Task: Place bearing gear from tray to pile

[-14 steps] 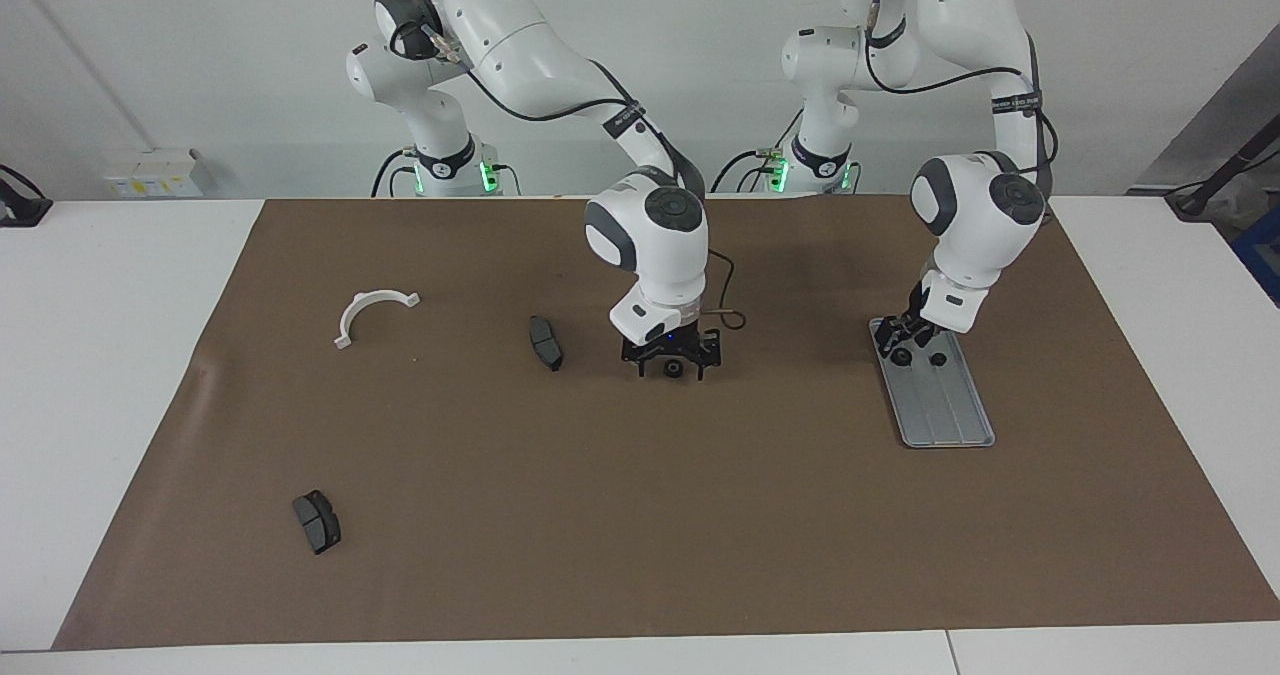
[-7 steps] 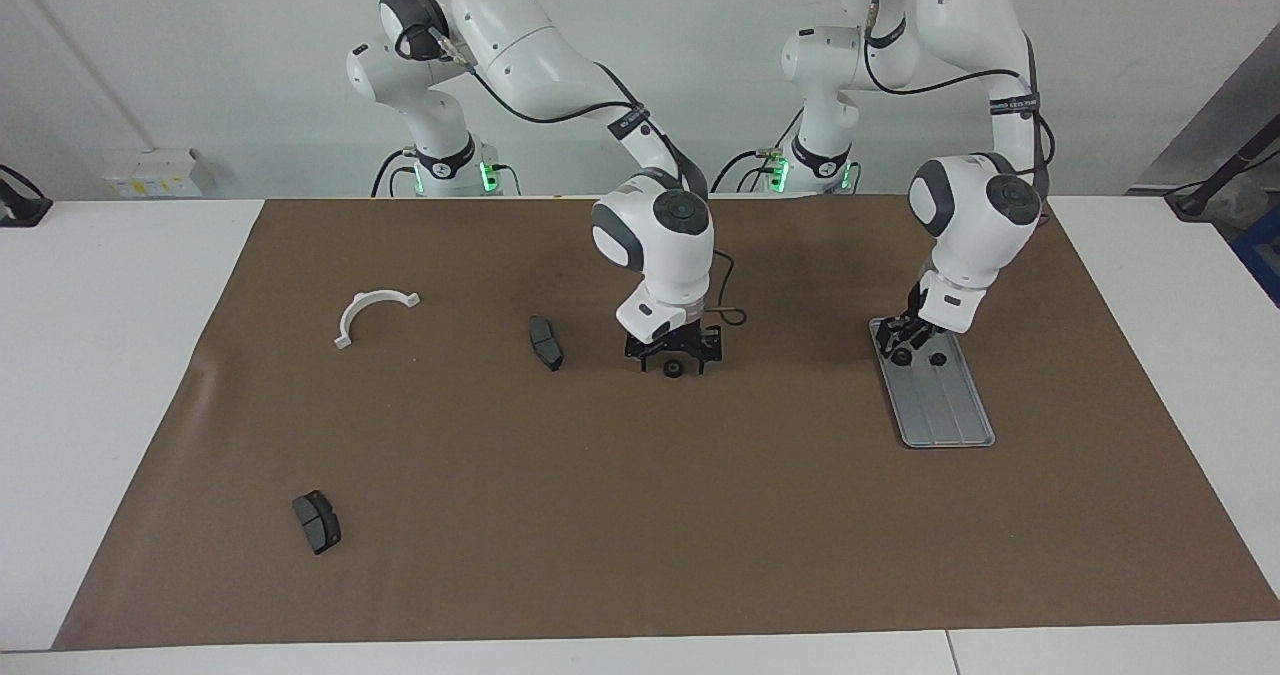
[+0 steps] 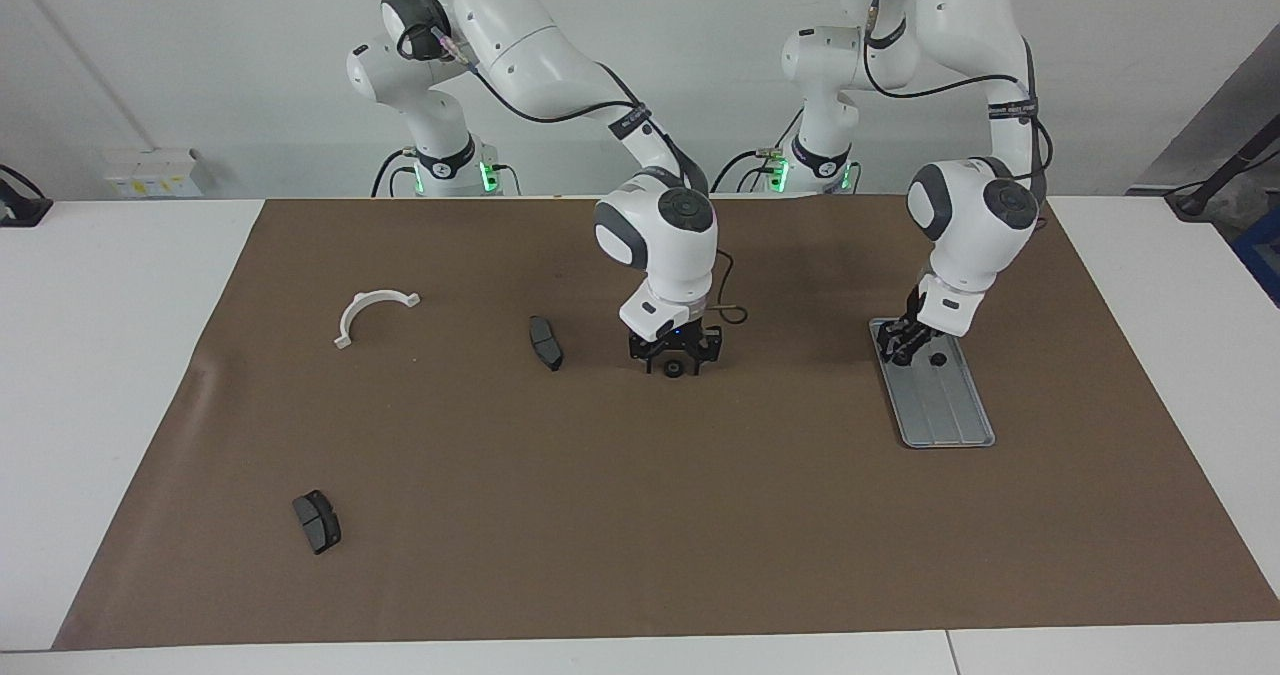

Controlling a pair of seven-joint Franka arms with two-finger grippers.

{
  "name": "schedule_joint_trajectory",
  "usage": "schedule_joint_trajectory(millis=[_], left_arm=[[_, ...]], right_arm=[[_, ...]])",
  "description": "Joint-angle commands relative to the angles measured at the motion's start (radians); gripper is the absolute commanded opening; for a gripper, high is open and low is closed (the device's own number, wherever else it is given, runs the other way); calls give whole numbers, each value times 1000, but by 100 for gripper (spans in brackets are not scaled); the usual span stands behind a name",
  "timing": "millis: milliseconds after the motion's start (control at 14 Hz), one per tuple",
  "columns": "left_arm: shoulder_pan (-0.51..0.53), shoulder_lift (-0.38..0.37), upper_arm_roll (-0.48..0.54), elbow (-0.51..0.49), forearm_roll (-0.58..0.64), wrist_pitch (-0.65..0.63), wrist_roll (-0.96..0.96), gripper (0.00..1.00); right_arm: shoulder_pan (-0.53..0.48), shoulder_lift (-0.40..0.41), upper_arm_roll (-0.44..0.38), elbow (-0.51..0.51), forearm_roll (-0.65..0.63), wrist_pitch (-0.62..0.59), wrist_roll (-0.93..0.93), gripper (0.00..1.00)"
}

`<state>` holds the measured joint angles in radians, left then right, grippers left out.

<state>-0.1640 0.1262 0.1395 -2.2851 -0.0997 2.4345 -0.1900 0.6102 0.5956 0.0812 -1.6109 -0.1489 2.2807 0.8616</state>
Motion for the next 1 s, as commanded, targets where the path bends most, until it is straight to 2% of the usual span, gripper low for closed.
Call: schedule_joint_trajectory(millis=[0,71,143,357,500,714,929], left_arm=[[6,-4,-6,-19,11,29,-8,37],[6,-4,-6,-19,11,29,-6,33],[6,-4,-6,-19,11,28,-5,30],[6,-4,-6,-16,11,26,-2,18],[6,1,-6,12,11,11,-2,11],[-6,36,-6,160,11,-125,-14,2],[-76,61,-12,291,11,-230,-125,2]], right_arm=[[-4,-2,5,-6,-27,10,11,14],[-6,-2,5,-4,-31,6,11,6],[-7,-3,5,-1,-31,3,11,4],[-12,-5,-4,3,-49,8,8,1],[-53,-40,-8,-13,-67,3,-1,1],[-144,-117,-6,-58,-64,-3,-81,0],[-259,-215,-5,-170,-51,2,-246,0]])
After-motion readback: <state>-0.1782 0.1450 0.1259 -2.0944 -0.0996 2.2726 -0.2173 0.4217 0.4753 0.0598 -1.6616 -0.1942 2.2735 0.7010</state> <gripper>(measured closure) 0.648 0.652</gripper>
